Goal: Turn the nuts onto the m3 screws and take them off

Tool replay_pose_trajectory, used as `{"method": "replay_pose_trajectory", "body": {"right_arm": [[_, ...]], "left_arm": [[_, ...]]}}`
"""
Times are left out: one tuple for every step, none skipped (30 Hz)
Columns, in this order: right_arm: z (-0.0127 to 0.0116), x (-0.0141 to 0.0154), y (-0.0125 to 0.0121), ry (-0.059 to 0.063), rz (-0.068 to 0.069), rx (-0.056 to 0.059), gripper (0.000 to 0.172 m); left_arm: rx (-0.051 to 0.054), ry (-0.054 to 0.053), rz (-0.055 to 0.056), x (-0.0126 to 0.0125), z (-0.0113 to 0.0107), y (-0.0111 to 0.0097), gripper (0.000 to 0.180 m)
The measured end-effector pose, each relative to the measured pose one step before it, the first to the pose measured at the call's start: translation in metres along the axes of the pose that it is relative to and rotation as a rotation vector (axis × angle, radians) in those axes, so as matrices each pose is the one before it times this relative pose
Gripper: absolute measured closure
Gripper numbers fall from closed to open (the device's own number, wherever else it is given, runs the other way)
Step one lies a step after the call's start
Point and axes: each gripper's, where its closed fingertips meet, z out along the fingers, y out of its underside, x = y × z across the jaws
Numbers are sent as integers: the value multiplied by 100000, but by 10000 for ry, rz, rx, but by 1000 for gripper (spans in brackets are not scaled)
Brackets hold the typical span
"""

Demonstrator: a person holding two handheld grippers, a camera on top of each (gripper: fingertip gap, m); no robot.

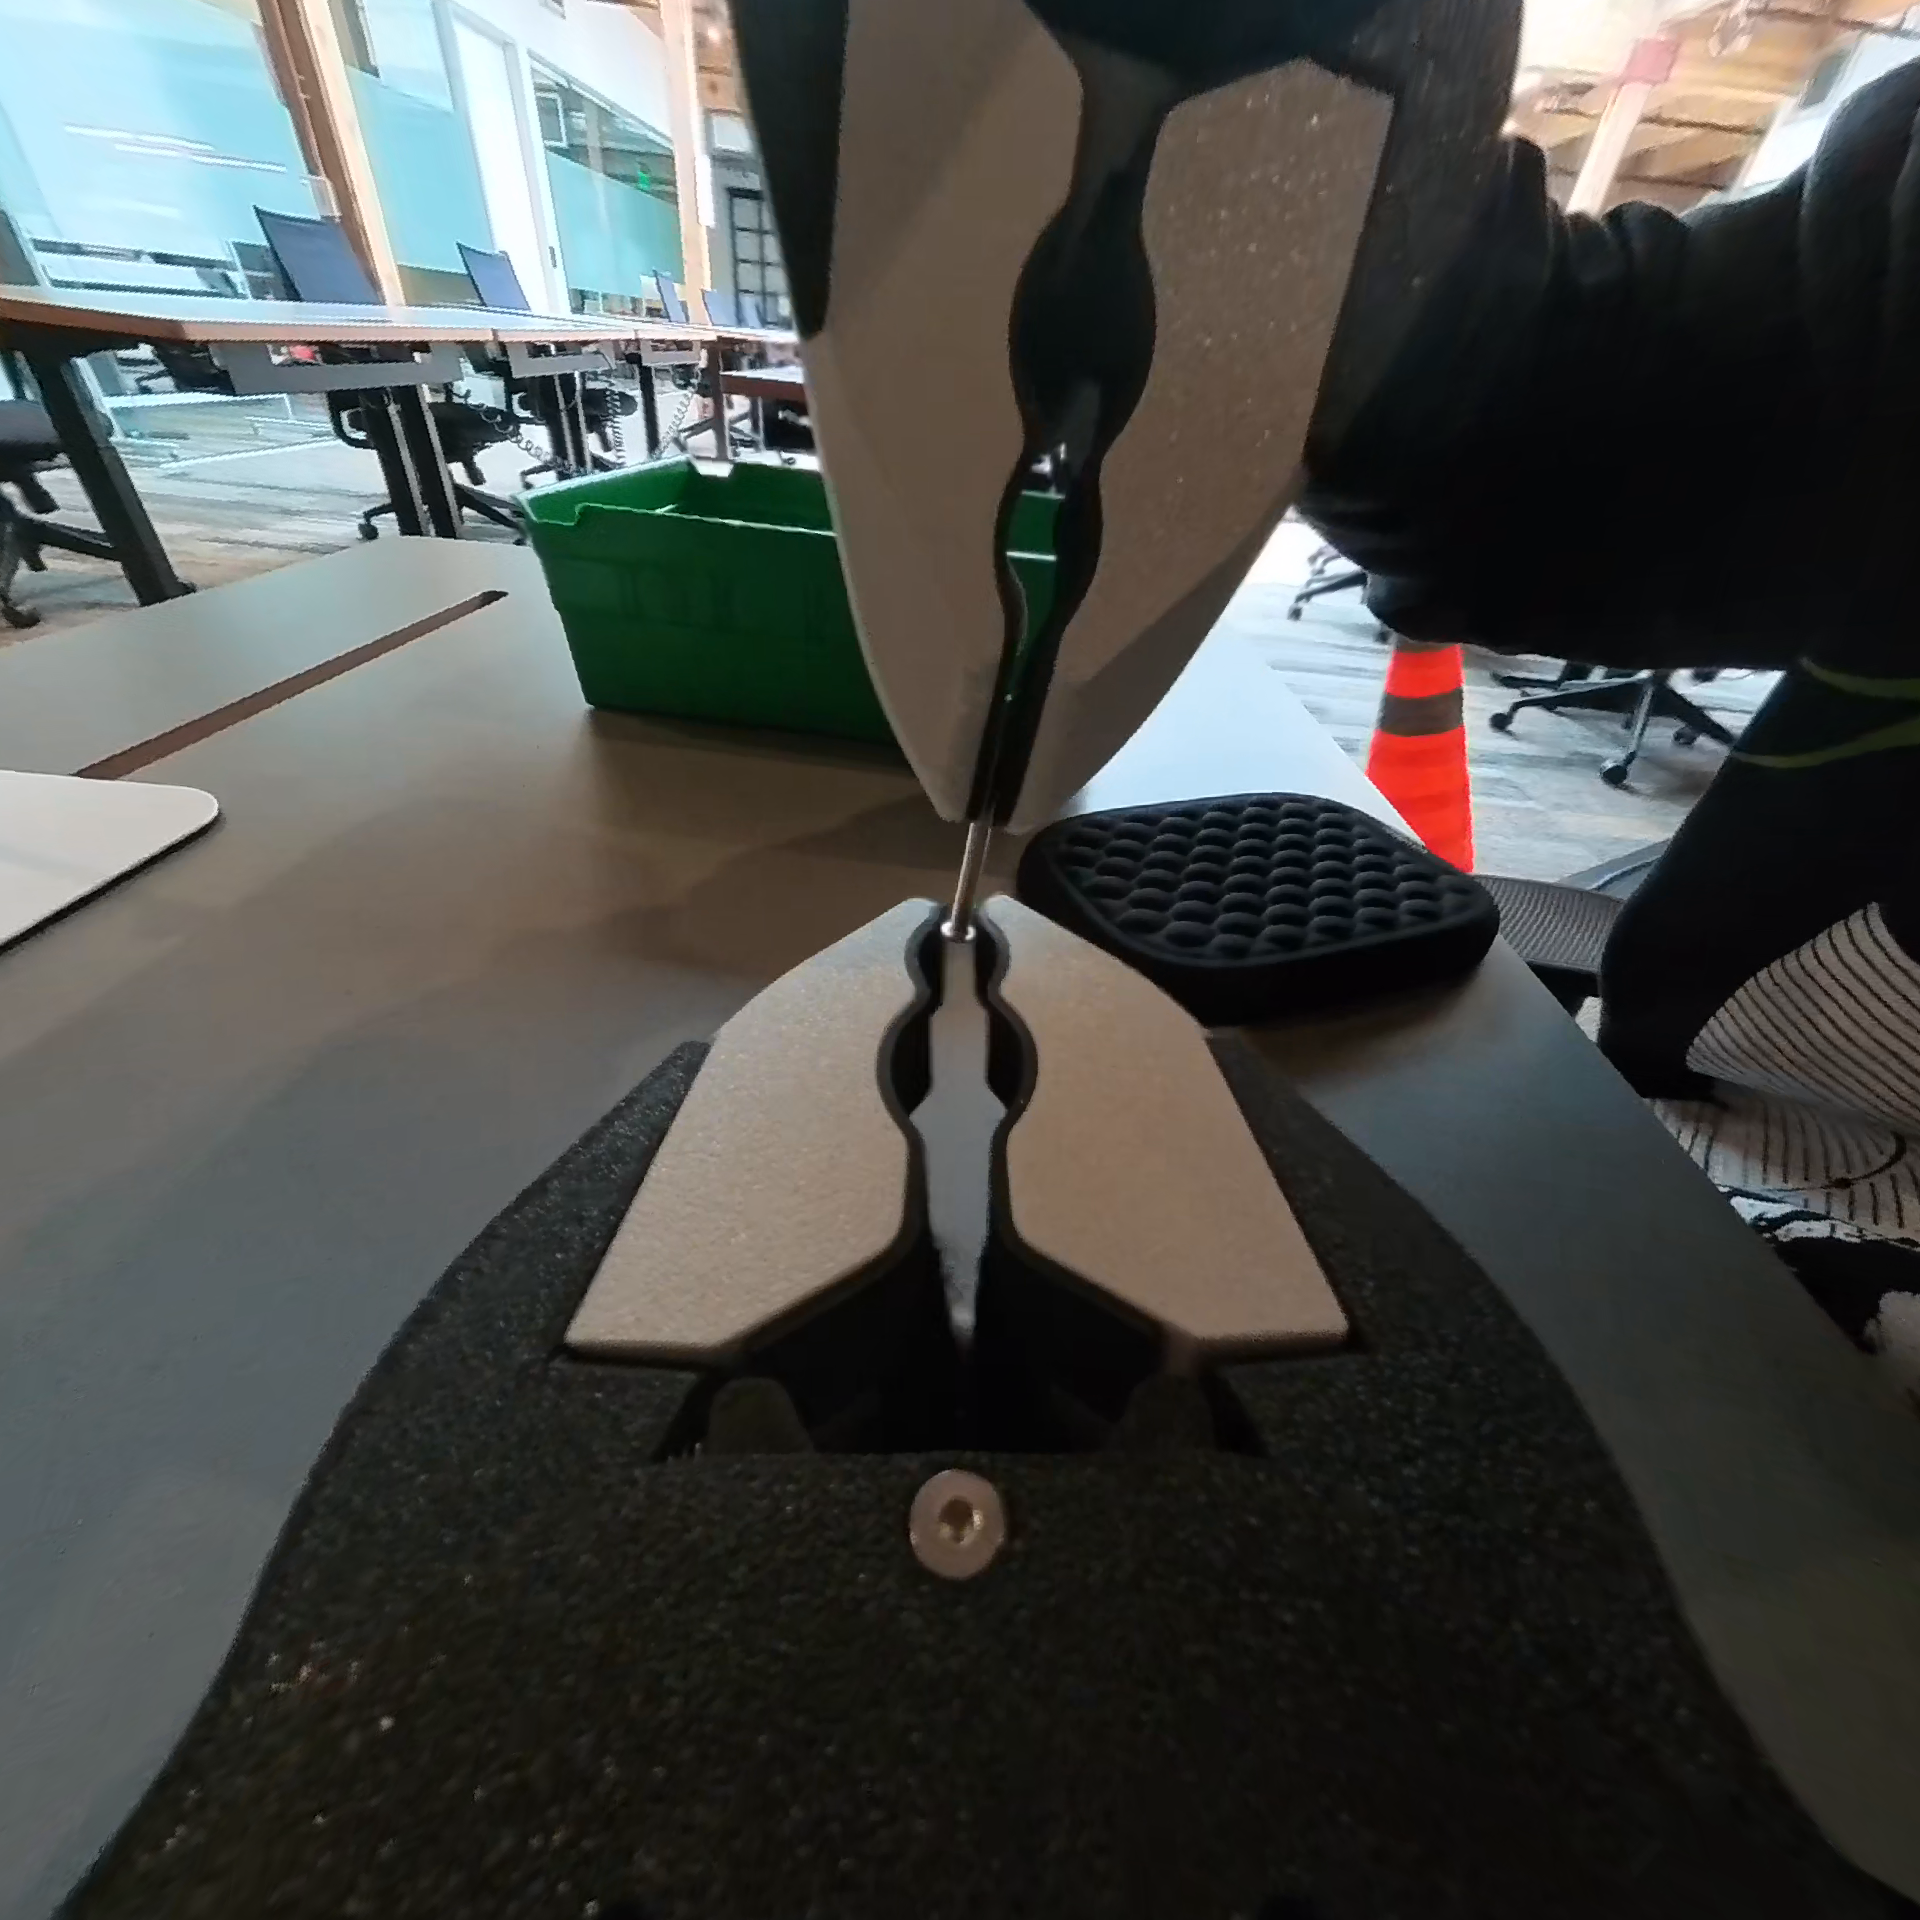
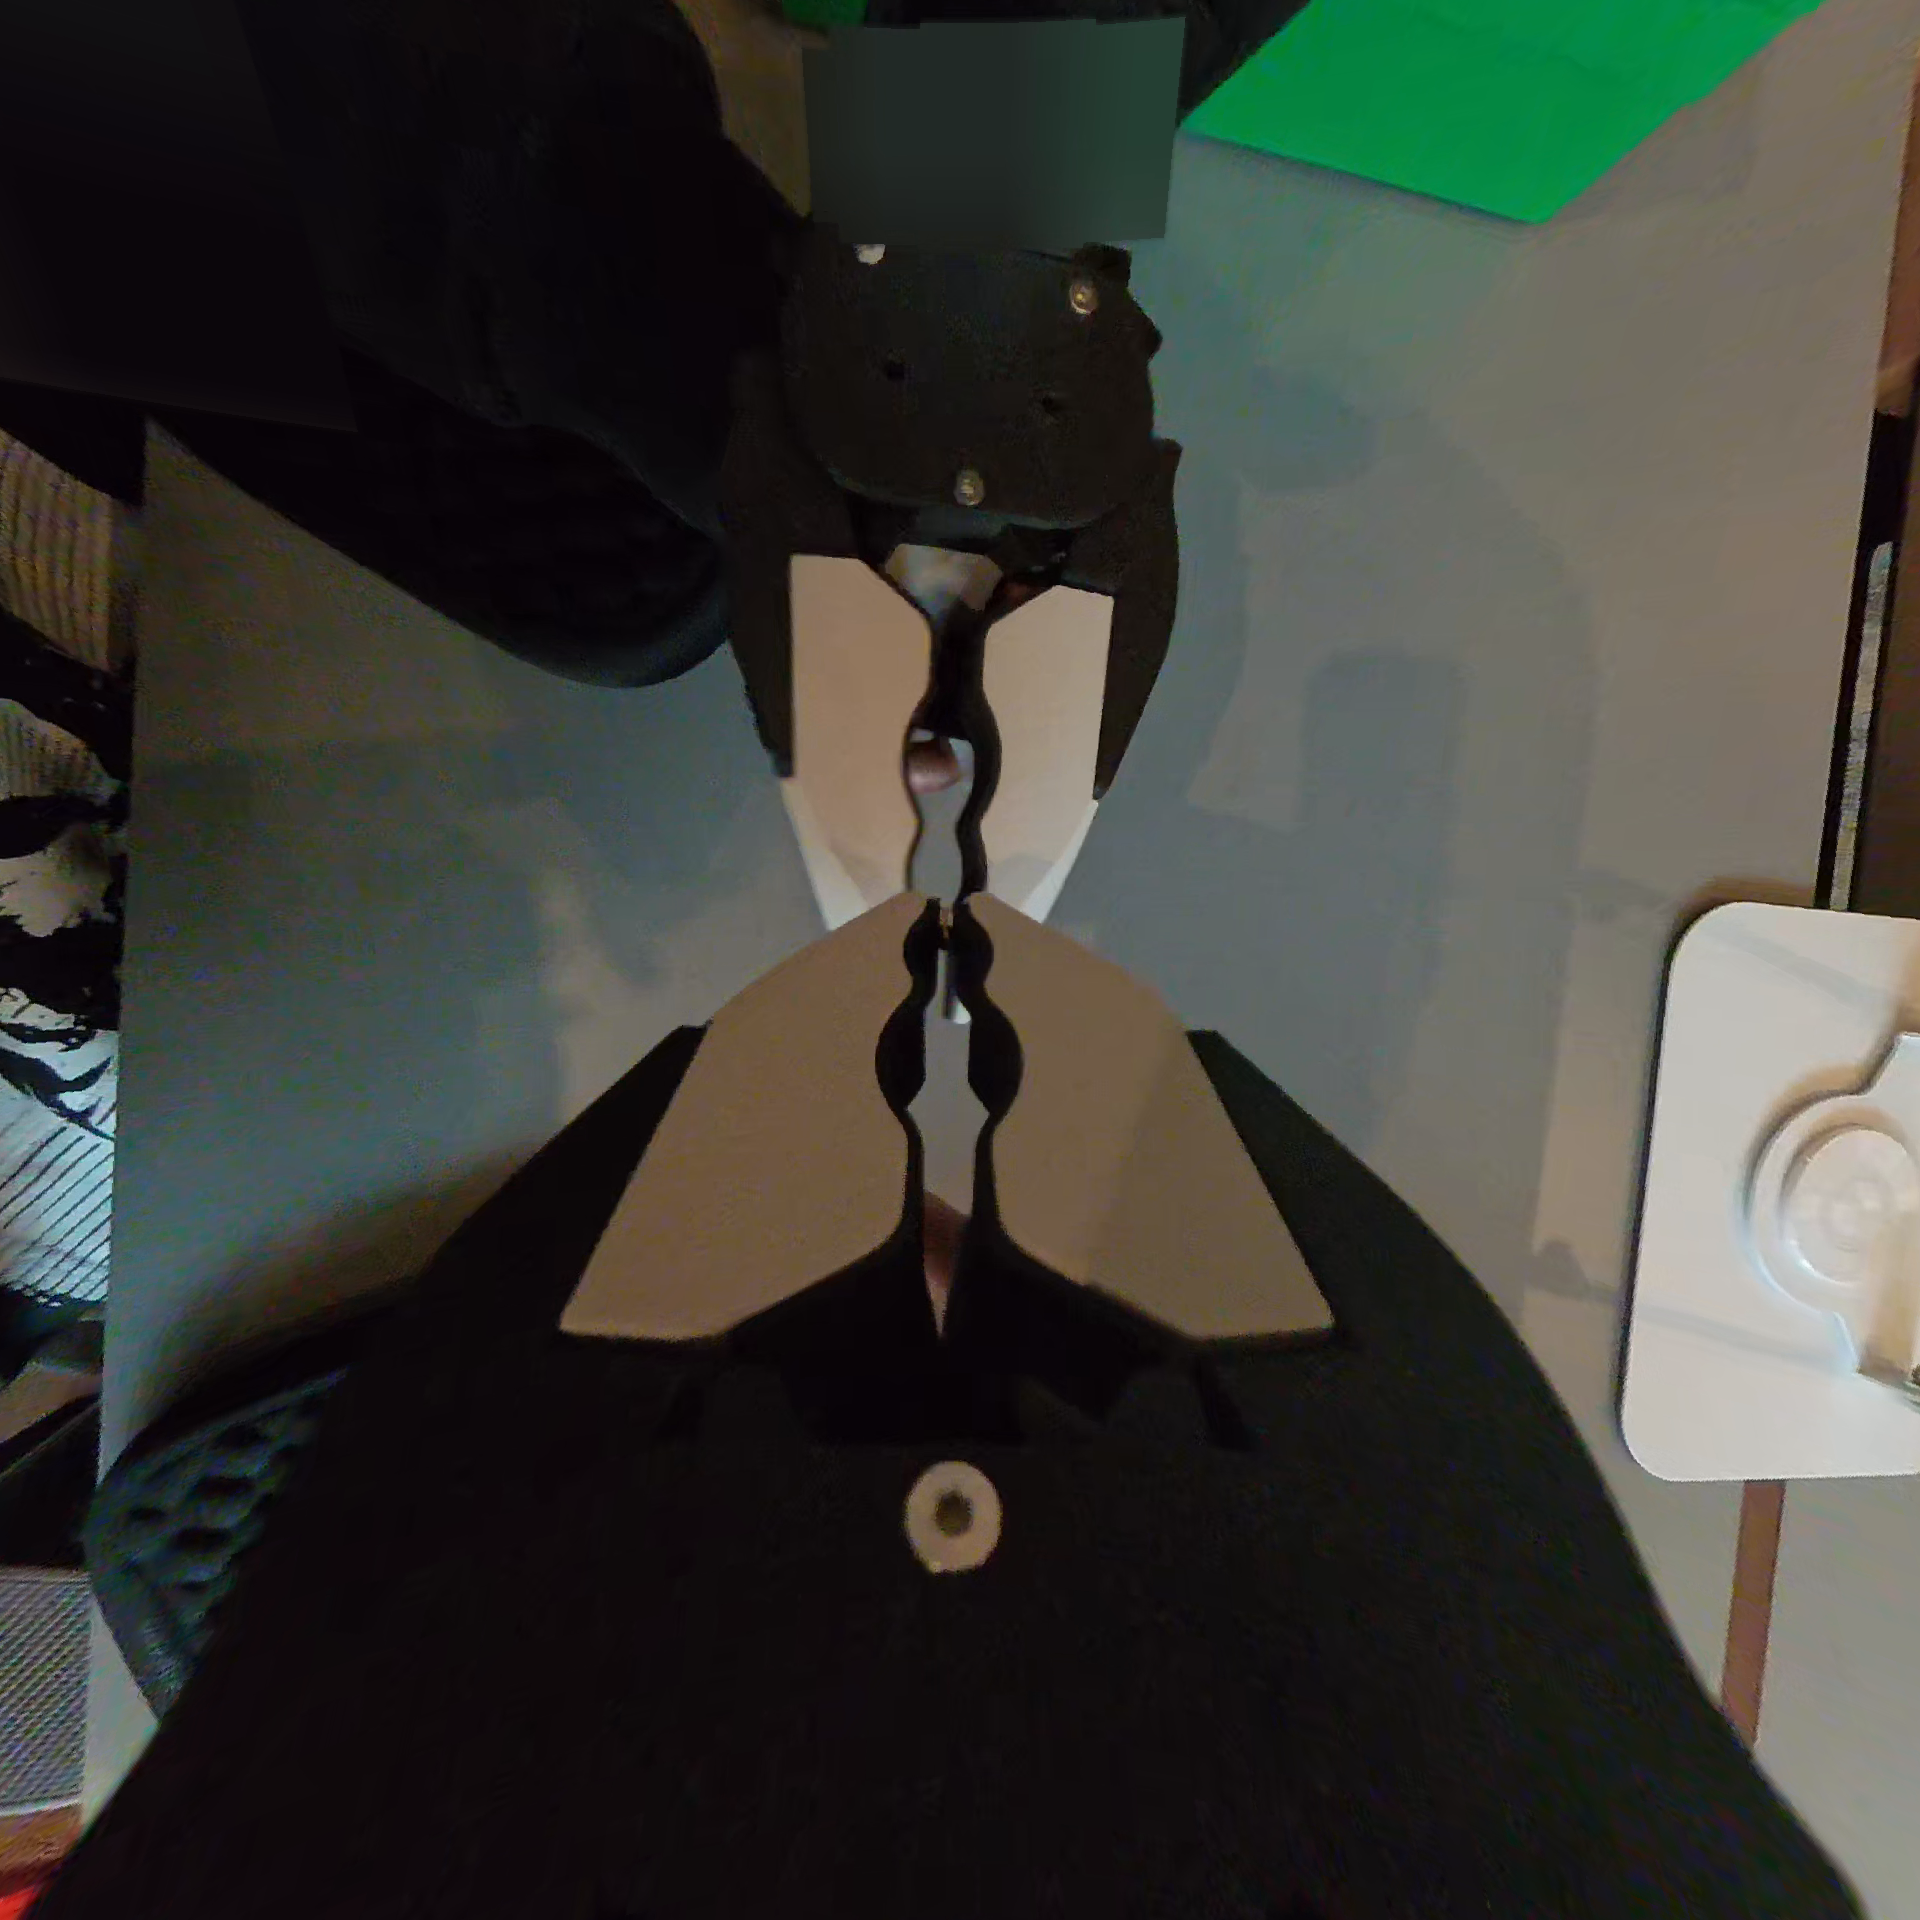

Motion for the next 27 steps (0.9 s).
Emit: {"method": "replay_pose_trajectory", "body": {"right_arm": [[24, 89, 66, 24, 36, -39, 170], [40, 28, 81, -20, 50, -43, 170], [64, -70, 51, -78, 51, -24, 170], [70, 2, 29, -9, 19, -14, 170], [51, 15, 61, 6, 15, -40, 170], [39, -43, 49, -48, 45, -38, 170], [9, -32, 2, -44, 61, -8, 170], [15, 27, 34, -10, 51, -31, 170], [23, -39, 30, -43, 25, -25, 170], [8, -20, -26, -29, 30, 2, 170], [11, 31, -8, 8, 37, -14, 170], [9, 3, 15, -16, 33, -22, 170], [0, 2, 11, -15, 37, -16, 170], [1, 24, 7, 3, 27, -13, 170], [11, -5, -16, -8, 17, -1, 170], [15, -25, -28, -6, 8, 2, 170], [11, -1, -23, 15, -2, -2, 170], [19, 1, -16, 14, 4, -10, 170], [22, -16, 0, -5, -9, -19, 170], [6, -20, 5, -4, -11, -13, 170], [2, -12, -6, -5, -8, -8, 170], [-5, -25, -14, -14, -5, -6, 170], [-6, -14, -12, -4, -1, -1, 170], [5, -9, 12, -6, -1, -12, 170], [24, -35, 14, -12, -7, -13, 170], [27, -41, 4, -8, -21, -12, 170], [21, -44, 13, -3, -18, -5, 170]], "left_arm": [[-110, -24, 104, 60, 86, 143, 169], [-106, 30, 102, 131, 98, 134, 166], [-68, 26, 109, 125, 96, 74, 166], [-55, -45, 91, 7, 63, 77, 167], [-64, -57, 59, -43, 41, 86, 167], [-36, -26, 29, -19, 27, 42, 168], [-15, -28, 19, -21, 12, 17, 169], [-20, -43, 22, -35, 28, 22, 169], [-28, -45, 39, -30, 24, 33, 170], [-20, -50, 42, -37, 20, 22, 172], [-11, -61, 29, -61, 13, 2, 172], [-18, -44, 24, -56, 6, 11, 173], [-13, -39, 10, -39, 11, 4, 174], [-11, -42, 0, -56, 13, 21, 175], [-17, -25, -4, -30, 8, 20, 177], [-14, -19, -2, -25, 8, 6, 178], [-8, -20, 4, -20, 14, 8, 179], [-11, -13, 4, -11, 12, 11, 179], [-19, -5, 7, 8, 18, 30, 180], [-17, -3, 16, 13, 19, 18, 180], [-7, 6, 10, 21, 16, 6, 180], [-5, 23, -6, 34, 16, 4, 180], [-4, 20, -15, 17, 6, 3, 180], [-16, 15, -4, 21, 10, 28, 180], [-30, 22, 13, 37, 9, 35, 180], [-31, 25, 29, 59, 31, 43, 180], [-24, 45, 31, 94, 38, 44, 180]]}}
